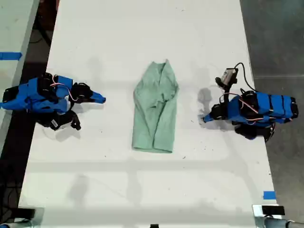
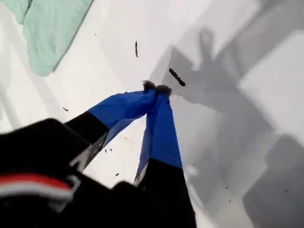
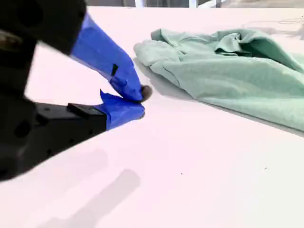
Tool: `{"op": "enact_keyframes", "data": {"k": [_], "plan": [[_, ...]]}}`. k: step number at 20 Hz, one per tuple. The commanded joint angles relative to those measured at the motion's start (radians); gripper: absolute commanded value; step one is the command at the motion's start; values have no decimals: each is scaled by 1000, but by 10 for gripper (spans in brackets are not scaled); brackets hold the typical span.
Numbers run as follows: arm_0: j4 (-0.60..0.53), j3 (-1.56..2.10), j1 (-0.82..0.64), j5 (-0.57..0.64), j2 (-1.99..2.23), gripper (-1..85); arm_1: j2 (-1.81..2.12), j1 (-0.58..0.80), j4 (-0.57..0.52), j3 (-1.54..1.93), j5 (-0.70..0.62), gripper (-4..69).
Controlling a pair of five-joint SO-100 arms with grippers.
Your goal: Fold t shirt
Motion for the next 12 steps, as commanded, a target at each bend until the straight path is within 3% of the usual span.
{"op": "enact_keyframes", "data": {"k": [1,4,7,10,12], "plan": [[8,0,26,-26,8,1,11,-3,5,17,12,-14],[8,0,26,-26,8,1,11,-5,3,17,-25,23],[6,-6,43,-78,11,1,11,8,2,20,-23,-19],[14,-144,58,-107,-115,0,-63,41,-5,-28,31,-16],[0,-357,104,-123,-417,1,-365,25,3,-253,133,-16]]}}
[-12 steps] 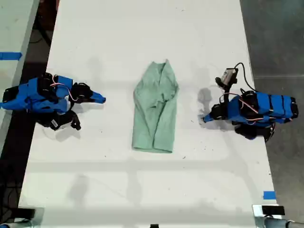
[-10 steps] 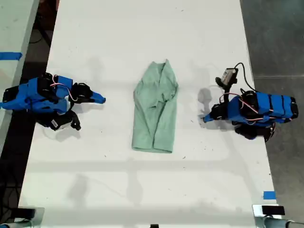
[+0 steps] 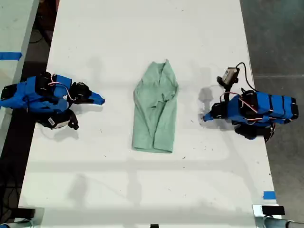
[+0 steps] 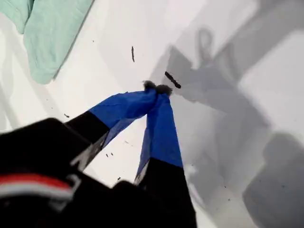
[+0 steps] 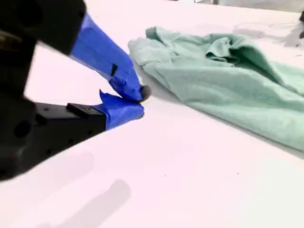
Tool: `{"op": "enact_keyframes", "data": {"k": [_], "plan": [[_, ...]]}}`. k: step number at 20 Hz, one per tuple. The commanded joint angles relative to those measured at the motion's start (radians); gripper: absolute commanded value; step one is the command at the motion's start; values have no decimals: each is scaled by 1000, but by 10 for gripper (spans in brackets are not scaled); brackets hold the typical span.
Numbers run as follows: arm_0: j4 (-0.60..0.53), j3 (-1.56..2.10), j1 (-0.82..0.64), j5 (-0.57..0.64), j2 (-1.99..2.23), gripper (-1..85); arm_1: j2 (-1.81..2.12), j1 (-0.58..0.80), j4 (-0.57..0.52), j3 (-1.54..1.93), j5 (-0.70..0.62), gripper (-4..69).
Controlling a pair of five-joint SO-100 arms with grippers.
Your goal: Fold t shirt
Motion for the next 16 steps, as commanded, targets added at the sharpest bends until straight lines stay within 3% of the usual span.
{"op": "enact_keyframes", "data": {"k": [1,3,4,5,6,8,11,16], "plan": [[-11,-322,66,-46,-440,1,-446,-57,15,-357,133,-16],[-6,-545,164,-92,-765,15,-876,-127,72,-732,216,-19],[-3,-658,212,-104,-900,108,-1063,-156,114,-917,230,-23],[15,-773,255,-112,-1037,142,-1236,-193,144,-1097,235,12],[37,-891,287,-112,-1169,158,-1401,-224,196,-1284,236,134],[55,-1100,334,-91,-1417,166,-1700,-265,291,-1628,250,184],[49,-1319,362,-49,-1710,176,-1931,-293,275,-1838,238,197],[29,-1574,388,-11,-2025,178,-2011,-325,164,-1835,230,197]]}}
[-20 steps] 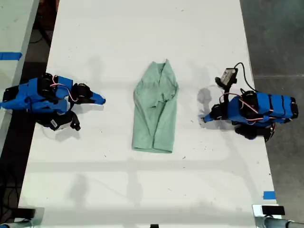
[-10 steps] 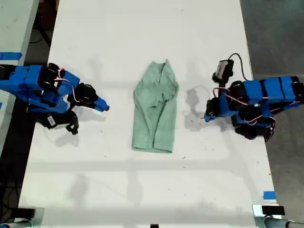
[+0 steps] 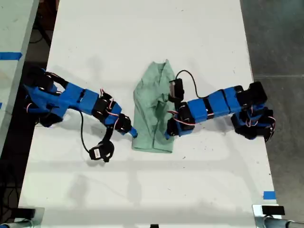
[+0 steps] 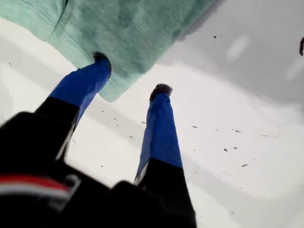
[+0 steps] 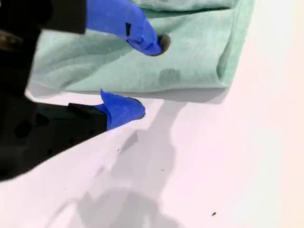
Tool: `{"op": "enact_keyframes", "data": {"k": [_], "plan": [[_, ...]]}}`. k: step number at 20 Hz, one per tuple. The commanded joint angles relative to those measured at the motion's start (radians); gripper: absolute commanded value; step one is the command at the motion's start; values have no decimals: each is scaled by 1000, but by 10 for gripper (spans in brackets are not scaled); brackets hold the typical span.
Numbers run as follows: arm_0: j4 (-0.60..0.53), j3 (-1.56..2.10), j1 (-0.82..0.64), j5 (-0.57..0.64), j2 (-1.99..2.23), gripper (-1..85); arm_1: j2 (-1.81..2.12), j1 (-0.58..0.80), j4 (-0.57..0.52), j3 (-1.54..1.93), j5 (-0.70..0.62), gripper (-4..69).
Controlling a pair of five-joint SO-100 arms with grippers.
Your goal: Fold t shirt
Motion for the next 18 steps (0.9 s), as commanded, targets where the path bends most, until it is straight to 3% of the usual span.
{"op": "enact_keyframes", "data": {"k": [1,4,9,15,16,18], "plan": [[-5,-193,26,14,-135,179,5,-26,-43,-60,-3,198],[-2,-342,26,29,-293,175,-5,-40,-60,-51,3,196],[48,-514,48,20,-454,1,-40,-52,-98,-44,11,191],[49,-514,51,25,-465,0,-143,-97,-215,-46,58,178],[49,-514,52,25,-465,0,-158,-103,-221,-46,71,165],[49,-514,55,23,-465,0,-178,-109,-221,-41,101,22]]}}
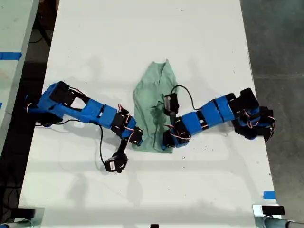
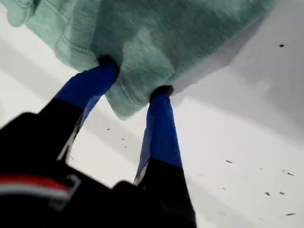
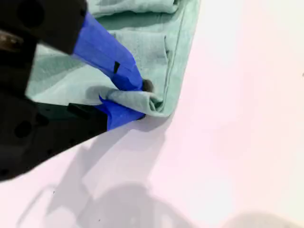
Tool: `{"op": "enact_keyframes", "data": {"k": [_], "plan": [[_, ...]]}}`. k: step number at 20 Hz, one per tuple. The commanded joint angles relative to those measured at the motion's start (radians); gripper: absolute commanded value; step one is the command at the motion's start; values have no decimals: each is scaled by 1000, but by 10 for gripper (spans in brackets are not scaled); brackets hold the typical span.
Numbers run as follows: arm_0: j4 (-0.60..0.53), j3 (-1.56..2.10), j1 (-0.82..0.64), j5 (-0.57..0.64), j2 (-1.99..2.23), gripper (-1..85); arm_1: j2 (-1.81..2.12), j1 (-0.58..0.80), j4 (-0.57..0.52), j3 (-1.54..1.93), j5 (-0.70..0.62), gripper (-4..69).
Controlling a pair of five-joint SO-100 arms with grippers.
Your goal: Fold t shirt
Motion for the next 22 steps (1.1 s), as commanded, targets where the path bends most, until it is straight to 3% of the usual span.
{"op": "enact_keyframes", "data": {"k": [1,3,6,11,18,22], "plan": [[8,-37,25,-9,6,0,-3,-25,-2,-34,32,22],[8,-48,40,-17,18,0,2,-35,6,-61,34,22],[55,-86,74,-100,78,0,28,-60,135,-235,25,0],[92,-120,41,-109,345,0,313,-2,35,-190,-140,-12],[245,-97,-293,-18,520,0,575,330,-12,-60,-325,-12],[261,-94,-529,23,508,0,600,548,-32,9,-405,-12]]}}
